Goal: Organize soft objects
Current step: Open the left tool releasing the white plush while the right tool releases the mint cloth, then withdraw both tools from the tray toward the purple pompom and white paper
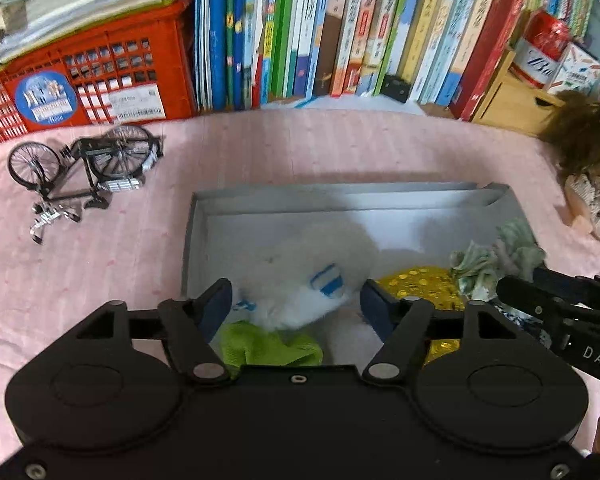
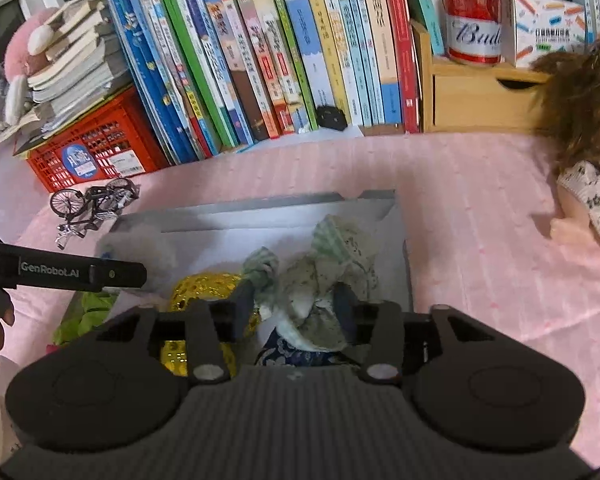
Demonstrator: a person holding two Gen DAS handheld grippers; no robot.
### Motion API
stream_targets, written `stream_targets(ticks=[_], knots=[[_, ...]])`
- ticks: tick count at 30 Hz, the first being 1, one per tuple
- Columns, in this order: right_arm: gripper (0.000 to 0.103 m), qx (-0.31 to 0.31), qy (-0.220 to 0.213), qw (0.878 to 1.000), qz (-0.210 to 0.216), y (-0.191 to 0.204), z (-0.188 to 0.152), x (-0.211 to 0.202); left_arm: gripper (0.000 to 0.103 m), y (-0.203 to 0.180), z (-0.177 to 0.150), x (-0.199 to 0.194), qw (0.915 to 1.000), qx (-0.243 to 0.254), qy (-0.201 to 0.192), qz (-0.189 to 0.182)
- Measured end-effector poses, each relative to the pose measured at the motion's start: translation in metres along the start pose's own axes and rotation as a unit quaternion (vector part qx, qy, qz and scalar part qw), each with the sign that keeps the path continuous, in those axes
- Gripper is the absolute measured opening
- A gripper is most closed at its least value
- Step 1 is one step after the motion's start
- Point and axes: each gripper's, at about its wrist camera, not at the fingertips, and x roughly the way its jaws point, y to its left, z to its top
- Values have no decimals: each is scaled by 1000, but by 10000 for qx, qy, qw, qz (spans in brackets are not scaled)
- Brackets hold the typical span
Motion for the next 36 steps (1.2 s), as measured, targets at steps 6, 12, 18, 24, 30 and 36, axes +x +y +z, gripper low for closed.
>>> stream_targets(ticks=[6, 12, 18, 24, 30, 36], knots=[[74, -152, -392, 9991, 30, 6, 1, -33, 81, -6, -8, -41, 9988, 202, -451, -33], [84, -445, -883, 9951, 49, 14, -9, -76, 84, -21, -32, -83, 9938, 569, -950, -69], [88, -782, -1456, 9863, 10, 21, -36, -119, 87, -32, -73, -127, 9847, 726, -1548, -333], [93, -1023, -2002, 9744, -77, 17, -78, -155, 91, -42, -127, -163, 9664, 905, -2369, -426], [100, -1066, -2451, 9635, 162, 9, -132, -178, 95, -54, -192, -183, 9442, 1027, -3111, -321], [101, -1249, -2621, 9569, -68, 8, -179, -181, 96, -63, -243, -181, 9393, 1014, -3275, -154]])
